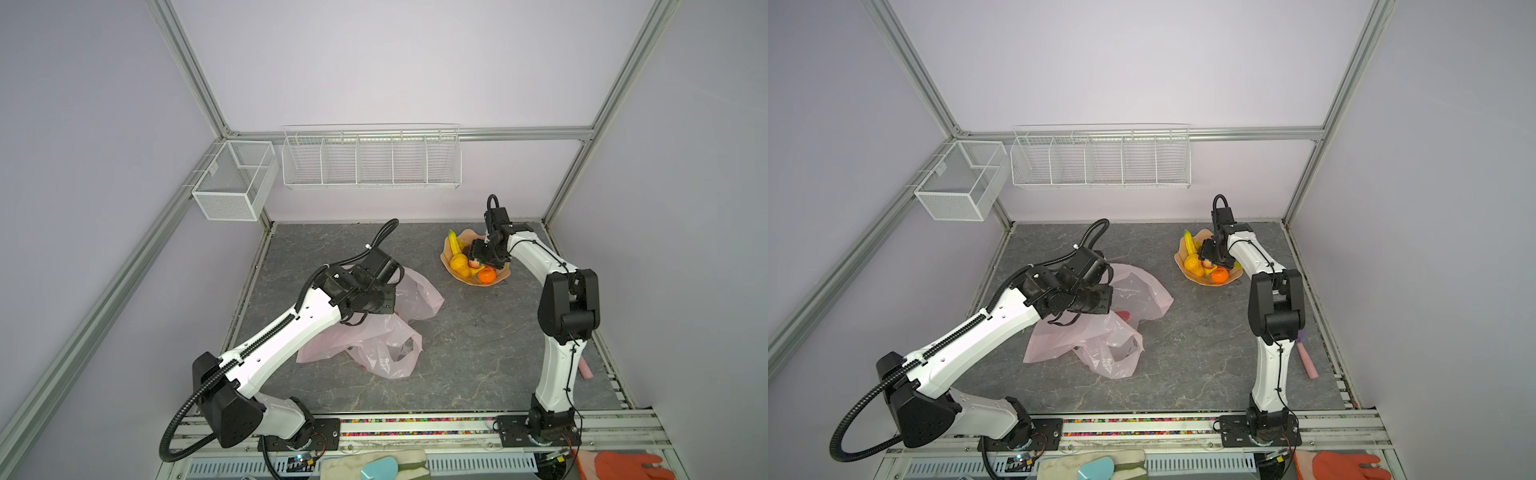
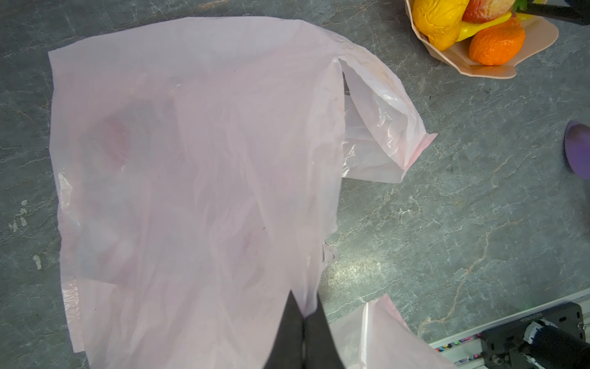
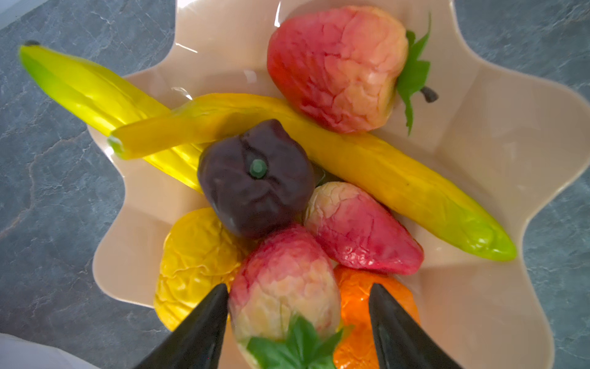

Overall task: Place the fruits into the plastic bag
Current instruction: Pick up the fruit from the plate.

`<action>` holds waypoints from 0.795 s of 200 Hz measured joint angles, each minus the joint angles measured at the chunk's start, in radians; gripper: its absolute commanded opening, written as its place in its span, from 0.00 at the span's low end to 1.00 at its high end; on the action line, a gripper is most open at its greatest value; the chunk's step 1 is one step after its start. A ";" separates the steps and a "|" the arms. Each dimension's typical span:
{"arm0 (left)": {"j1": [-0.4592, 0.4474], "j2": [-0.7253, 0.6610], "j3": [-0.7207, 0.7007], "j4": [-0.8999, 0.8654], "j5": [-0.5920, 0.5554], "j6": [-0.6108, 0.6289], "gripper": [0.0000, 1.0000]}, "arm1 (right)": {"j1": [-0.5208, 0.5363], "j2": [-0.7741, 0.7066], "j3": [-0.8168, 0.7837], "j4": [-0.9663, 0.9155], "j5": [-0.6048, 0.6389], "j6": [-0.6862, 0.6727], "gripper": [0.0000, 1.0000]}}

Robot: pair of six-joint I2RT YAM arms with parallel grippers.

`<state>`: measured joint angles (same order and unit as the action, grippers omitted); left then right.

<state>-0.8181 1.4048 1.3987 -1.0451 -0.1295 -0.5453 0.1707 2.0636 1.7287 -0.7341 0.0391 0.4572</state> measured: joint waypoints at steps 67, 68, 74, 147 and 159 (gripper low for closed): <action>0.000 -0.001 0.000 0.000 0.000 0.000 0.00 | 0.000 0.001 -0.002 0.010 -0.030 0.016 0.56; 0.000 -0.001 0.000 0.000 0.000 0.000 0.00 | 0.000 0.001 -0.002 0.010 -0.030 0.017 0.55; 0.000 -0.001 0.000 0.000 -0.001 0.000 0.00 | 0.000 0.001 -0.002 0.011 -0.030 0.018 0.54; 0.000 -0.013 0.000 0.000 0.000 0.000 0.00 | 0.000 -0.086 -0.061 0.021 -0.037 0.037 0.44; 0.000 -0.013 0.000 0.000 0.000 0.000 0.00 | 0.000 -0.120 -0.076 0.021 -0.037 0.041 0.44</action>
<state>-0.8181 1.3922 1.3987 -1.0447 -0.1295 -0.5449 0.1707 1.9434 1.6524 -0.7128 0.0021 0.4984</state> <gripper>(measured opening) 0.047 0.464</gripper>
